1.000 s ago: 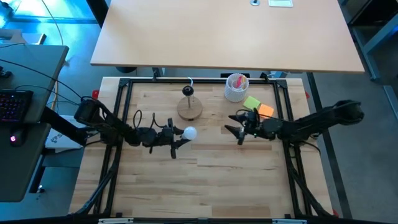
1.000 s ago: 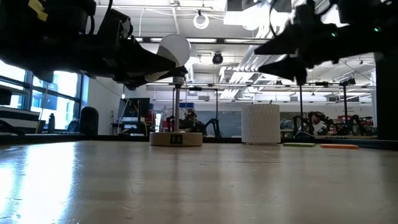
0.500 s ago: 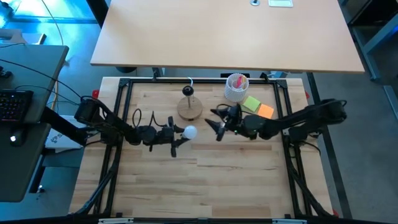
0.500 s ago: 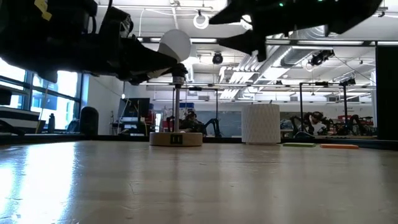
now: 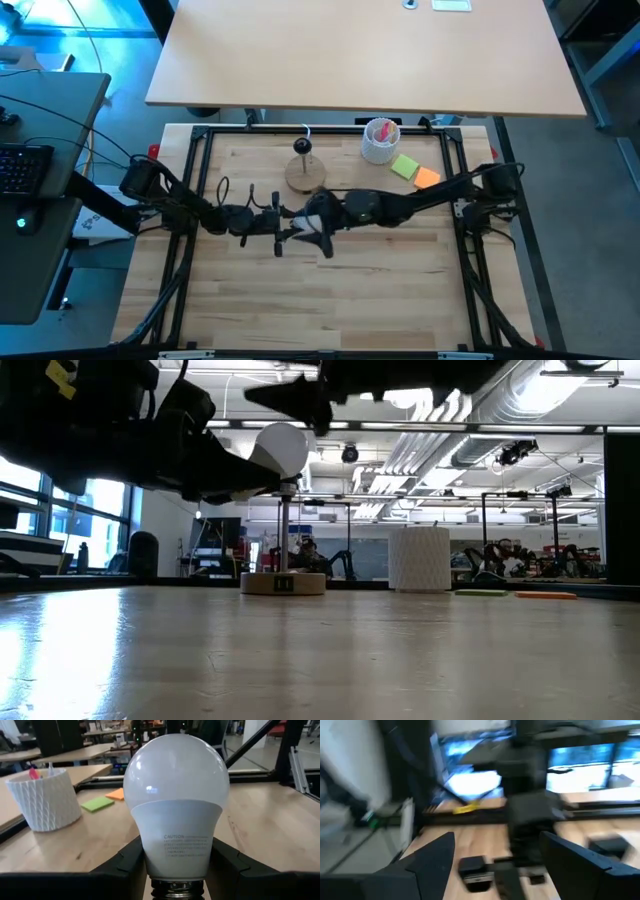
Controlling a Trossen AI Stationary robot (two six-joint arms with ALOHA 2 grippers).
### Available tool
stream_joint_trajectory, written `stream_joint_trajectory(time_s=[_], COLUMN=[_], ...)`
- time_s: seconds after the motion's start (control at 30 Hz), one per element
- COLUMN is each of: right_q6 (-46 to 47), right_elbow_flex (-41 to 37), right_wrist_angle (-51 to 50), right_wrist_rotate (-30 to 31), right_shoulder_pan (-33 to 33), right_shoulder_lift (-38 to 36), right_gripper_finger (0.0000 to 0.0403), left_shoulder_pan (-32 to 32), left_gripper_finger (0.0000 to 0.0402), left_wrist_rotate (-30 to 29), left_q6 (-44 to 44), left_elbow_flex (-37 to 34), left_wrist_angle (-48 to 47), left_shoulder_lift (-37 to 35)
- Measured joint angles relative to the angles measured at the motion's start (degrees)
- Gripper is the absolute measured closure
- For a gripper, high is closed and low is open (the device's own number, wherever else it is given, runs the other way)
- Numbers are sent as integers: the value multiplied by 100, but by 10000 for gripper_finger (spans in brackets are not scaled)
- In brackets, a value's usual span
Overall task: Screw lightbulb
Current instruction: Insert the light bulb into the lamp
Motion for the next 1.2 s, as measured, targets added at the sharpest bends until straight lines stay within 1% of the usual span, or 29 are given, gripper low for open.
stream_joint_trajectory(time_s=[0.07,0.13,0.17,0.23,0.27,0.3,0.37,0.43,0.5,0.53,0.57,0.63,0.73,0.8,0.93,1.0,1.07,1.1,1.17,1.2], right_q6=[-181,-153,-87,-184,-399,-687,-1423,-2118,-2357,-2309,-2235,-2074,-1796,-1728,-1823,-1998,-2268,-2405,-2708,-2797], right_elbow_flex=[394,806,1013,1506,1726,1950,2344,2640,2711,2662,2563,2201,1526,1110,447,211,99,99,144,169], right_wrist_angle=[-724,-1330,-1735,-2790,-3305,-3846,-4876,-5657,-5994,-5990,-5927,-5662,-4779,-4078,-2493,-1850,-1605,-1562,-1579,-1581], right_wrist_rotate=[-189,-249,-477,-1332,-1589,-1625,-1300,-505,359,673,854,1035,1170,1421,1622,1878,2264,2319,2223,1978], right_shoulder_pan=[4,0,-2,-4,36,117,341,637,893,986,1048,1063,955,933,968,977,948,919,865,826], right_shoulder_lift=[-37,-41,-41,-39,-32,-32,-28,-24,-26,-26,-26,-50,-61,-92,-104,-89,-89,-83,-83,-83], right_gripper_finger=[117,117,117,117,117,117,117,117,117,117,117,117,117,117,117,117,117,117,117,117], left_shoulder_pan=[-44,-112,-144,-223,-268,-317,-411,-501,-576,-610,-642,-704,-778,-800,-843,-838,-841,-848,-838,-838], left_gripper_finger=[257,257,257,257,257,257,257,257,257,257,257,257,257,257,257,257,257,257,257,257], left_wrist_rotate=[3,16,37,44,44,46,46,46,52,50,50,50,-16,-57,-40,-54,9,-11,18,38], left_q6=[-98,-163,-188,-197,-201,-218,-243,-243,-253,-272,-308,-366,-464,-591,-797,-830,-851,-848,-810,-807], left_elbow_flex=[2,2,2,1,2,1,0,2,2,2,2,2,-14,-17,-15,-11,6,11,8,20], left_wrist_angle=[-2,5,9,6,7,11,9,-30,-64,-57,-54,-41,-118,-170,-223,-211,-148,-110,-45,-24], left_shoulder_lift=[0,0,0,0,0,0,0,0,0,0,1,0,5,15,13,9,7,2,2,2])
